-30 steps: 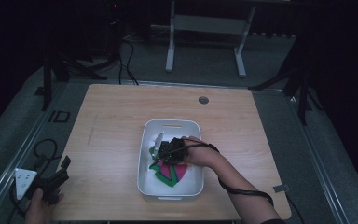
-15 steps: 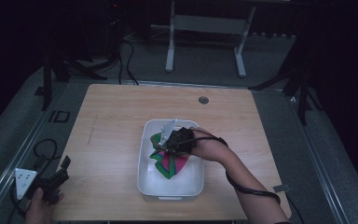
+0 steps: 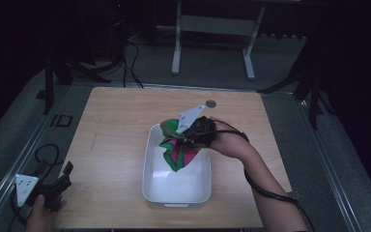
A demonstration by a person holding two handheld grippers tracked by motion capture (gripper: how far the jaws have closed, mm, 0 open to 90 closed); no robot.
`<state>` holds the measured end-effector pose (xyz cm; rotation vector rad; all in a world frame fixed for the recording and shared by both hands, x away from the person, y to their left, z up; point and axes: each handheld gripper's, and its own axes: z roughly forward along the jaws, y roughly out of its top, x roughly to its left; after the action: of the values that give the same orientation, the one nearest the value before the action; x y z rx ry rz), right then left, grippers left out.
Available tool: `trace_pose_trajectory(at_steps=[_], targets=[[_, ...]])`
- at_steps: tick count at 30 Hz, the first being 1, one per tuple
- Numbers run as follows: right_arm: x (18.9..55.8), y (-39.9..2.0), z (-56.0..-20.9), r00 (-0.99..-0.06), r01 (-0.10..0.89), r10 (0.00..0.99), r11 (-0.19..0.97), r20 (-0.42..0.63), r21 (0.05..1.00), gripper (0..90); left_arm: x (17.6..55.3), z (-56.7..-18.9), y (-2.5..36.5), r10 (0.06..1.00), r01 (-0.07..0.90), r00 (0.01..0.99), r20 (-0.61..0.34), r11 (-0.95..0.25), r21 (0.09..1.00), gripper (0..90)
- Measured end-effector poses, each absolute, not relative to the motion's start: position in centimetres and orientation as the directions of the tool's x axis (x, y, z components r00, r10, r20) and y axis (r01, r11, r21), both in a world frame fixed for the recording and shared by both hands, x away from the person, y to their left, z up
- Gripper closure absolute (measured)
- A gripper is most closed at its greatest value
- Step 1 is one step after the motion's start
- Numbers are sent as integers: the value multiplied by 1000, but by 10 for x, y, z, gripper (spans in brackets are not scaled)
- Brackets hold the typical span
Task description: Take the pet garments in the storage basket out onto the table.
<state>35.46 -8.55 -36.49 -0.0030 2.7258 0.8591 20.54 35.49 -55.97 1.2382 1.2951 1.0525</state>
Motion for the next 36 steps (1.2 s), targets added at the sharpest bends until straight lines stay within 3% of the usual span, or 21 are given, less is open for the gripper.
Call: trace_pose_trajectory(at_steps=[8,22,36], targets=[[356,-107,-347,-949,-73,123,812,-292,579,755,206,-560,355,995,109,40,-96,92,990,148],[365,-190,-335,-911,52,269,828,-314,558,754,205,-560,355,995,109,35,-94,90,990,148],[372,-253,-377,-881,223,407,808,-243,545,753,205,-560,354,995,111,34,-90,86,990,148]])
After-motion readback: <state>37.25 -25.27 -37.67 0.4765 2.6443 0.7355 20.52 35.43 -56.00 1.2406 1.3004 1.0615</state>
